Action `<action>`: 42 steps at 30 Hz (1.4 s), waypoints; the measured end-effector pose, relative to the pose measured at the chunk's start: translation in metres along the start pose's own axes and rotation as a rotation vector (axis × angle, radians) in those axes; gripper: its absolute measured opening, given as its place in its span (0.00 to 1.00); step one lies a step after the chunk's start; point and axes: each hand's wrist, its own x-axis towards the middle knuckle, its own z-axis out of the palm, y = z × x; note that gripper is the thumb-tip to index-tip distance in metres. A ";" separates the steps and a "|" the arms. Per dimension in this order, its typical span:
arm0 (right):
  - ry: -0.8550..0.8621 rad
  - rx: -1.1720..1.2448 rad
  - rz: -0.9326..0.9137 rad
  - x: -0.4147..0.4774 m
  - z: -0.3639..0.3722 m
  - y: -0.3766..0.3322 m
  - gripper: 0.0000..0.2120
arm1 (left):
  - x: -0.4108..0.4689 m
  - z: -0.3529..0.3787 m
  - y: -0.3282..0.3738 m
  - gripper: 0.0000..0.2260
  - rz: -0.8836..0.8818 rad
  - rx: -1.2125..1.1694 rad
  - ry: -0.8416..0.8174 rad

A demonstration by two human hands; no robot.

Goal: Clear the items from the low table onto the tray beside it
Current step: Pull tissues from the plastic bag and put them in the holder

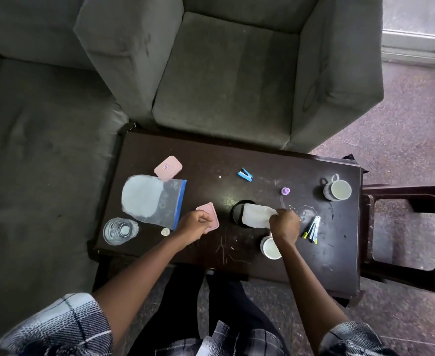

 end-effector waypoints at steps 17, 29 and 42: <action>-0.227 -0.106 -0.142 0.019 0.028 -0.006 0.22 | -0.002 0.005 -0.031 0.07 0.016 0.094 -0.062; -0.165 -0.103 -0.198 -0.105 0.041 -0.022 0.13 | -0.007 -0.068 -0.102 0.12 0.076 0.329 0.010; -0.686 -0.241 -0.152 -0.181 0.155 -0.052 0.16 | 0.049 -0.150 -0.224 0.44 -0.002 0.668 0.223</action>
